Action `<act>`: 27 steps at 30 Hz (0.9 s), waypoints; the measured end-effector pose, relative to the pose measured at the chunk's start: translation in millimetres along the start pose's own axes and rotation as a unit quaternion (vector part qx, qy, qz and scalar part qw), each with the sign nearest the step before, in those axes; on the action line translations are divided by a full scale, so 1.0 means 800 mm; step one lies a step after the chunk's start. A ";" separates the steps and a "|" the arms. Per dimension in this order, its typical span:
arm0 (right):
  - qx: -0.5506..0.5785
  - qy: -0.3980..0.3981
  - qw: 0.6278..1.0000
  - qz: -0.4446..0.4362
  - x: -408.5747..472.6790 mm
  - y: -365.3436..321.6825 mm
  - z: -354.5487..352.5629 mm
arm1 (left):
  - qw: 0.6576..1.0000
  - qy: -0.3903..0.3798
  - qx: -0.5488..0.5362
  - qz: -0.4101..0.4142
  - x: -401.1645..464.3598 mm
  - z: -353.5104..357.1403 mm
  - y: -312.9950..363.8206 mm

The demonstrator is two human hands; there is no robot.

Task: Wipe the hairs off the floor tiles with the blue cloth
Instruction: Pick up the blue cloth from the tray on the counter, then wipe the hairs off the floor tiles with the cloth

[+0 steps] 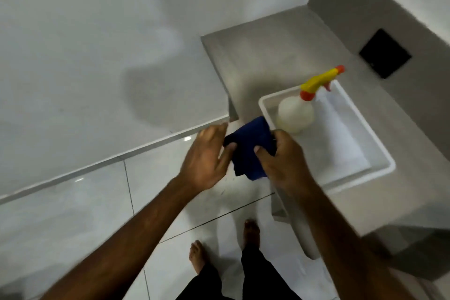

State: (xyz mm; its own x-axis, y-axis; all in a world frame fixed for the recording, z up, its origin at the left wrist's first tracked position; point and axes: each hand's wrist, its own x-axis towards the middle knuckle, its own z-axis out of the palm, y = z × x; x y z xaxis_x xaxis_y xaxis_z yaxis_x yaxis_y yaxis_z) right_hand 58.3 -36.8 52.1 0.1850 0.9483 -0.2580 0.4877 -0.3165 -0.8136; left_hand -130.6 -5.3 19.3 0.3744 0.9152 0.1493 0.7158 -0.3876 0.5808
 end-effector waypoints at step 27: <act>-0.386 -0.106 0.915 0.051 0.187 0.827 0.665 | 0.908 -0.254 0.216 -0.253 -0.383 0.681 -0.792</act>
State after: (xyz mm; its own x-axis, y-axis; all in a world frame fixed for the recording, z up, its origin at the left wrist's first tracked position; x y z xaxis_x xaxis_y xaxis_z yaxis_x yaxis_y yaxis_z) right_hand -45.6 -91.6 -802.2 0.1346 0.8704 -0.4737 0.9492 -0.2504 -0.1904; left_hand -377.8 -100.0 -830.6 0.0782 0.8612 -0.5022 0.9954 -0.0394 0.0875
